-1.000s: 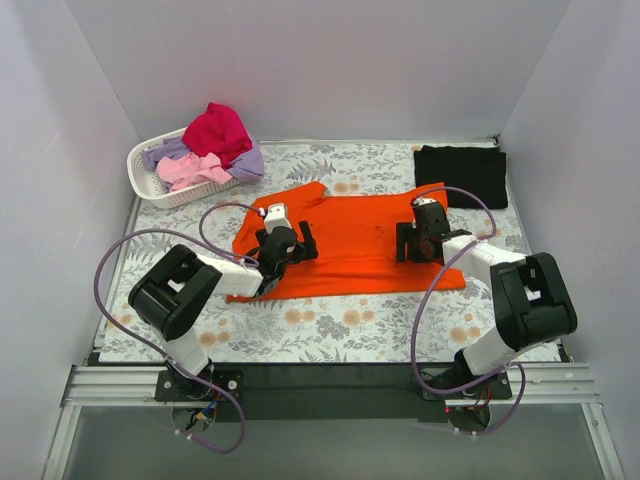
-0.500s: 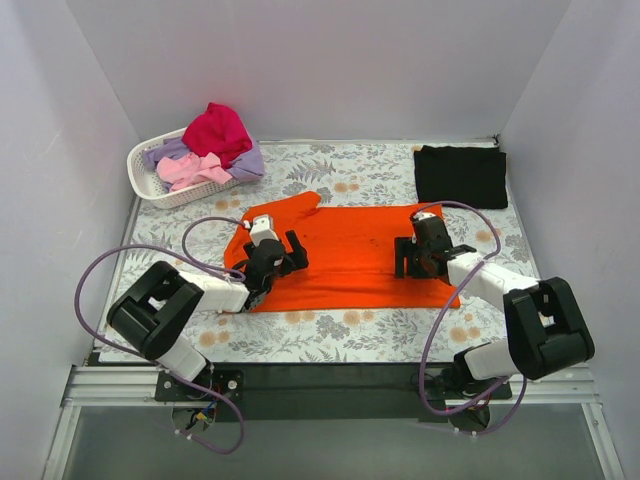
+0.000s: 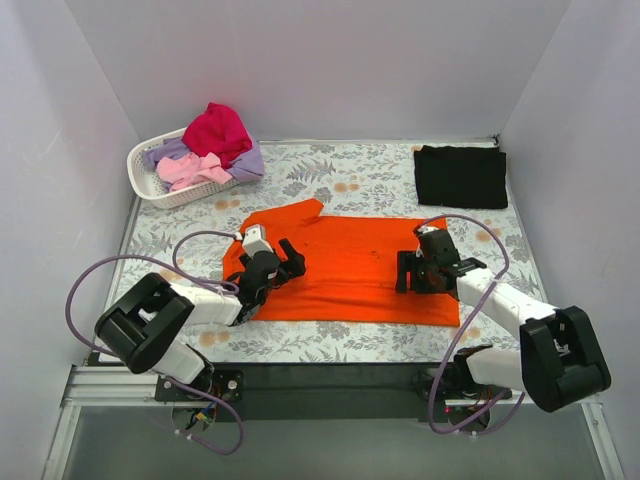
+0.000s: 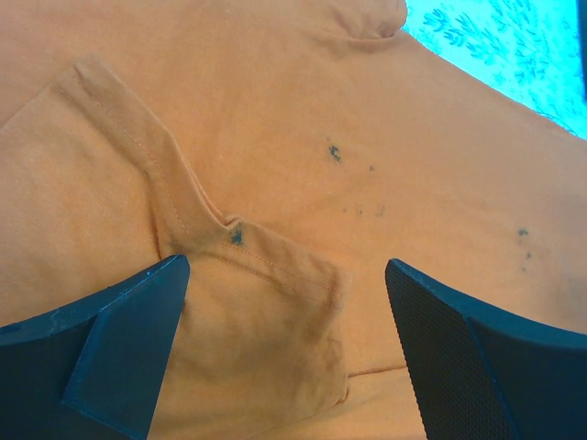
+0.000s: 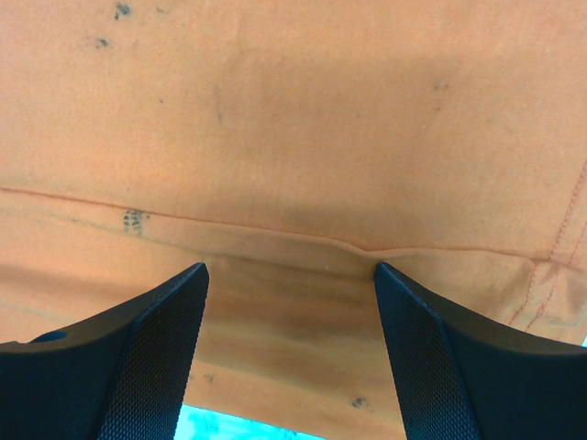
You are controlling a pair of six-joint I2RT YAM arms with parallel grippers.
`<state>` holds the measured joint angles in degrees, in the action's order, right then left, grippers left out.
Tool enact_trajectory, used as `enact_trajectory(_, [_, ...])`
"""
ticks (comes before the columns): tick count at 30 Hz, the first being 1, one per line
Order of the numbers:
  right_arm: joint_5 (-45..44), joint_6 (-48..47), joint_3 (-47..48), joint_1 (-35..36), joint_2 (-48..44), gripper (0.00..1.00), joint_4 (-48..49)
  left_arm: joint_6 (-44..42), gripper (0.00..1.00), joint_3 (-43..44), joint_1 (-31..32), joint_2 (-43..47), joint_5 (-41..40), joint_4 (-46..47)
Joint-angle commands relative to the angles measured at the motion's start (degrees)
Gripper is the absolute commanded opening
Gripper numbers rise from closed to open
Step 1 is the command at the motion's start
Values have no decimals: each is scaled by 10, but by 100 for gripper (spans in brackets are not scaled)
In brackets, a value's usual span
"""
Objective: Fold and stack the t-shirts
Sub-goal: Fold the tshirt
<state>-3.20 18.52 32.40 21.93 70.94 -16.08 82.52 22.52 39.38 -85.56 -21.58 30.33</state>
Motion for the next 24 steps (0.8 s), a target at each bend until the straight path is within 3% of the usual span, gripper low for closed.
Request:
enact_trajectory(1, [17, 16, -18, 4, -33, 67, -62, 46, 82, -50, 31, -9, 22, -138])
enact_trajectory(7, [-14, 0, 50, 4, -71, 72, -64, 13, 84, 27, 49, 72, -5, -215])
enact_trajectory(13, [-50, -39, 216, 3, -8, 76, -62, -67, 93, 158, 46, 137, -81, -279])
enact_trajectory(16, [-55, -58, 278, 0, 38, 77, -48, -113, 96, 217, 13, 117, -93, -270])
enact_trajectory(20, [-40, -68, 324, -10, 88, 78, -24, -148, 96, 290, -62, 13, -36, -257])
enact_trajectory(24, [-16, -76, 340, -41, 128, 78, -11, -234, 94, 380, -69, -94, -50, -229])
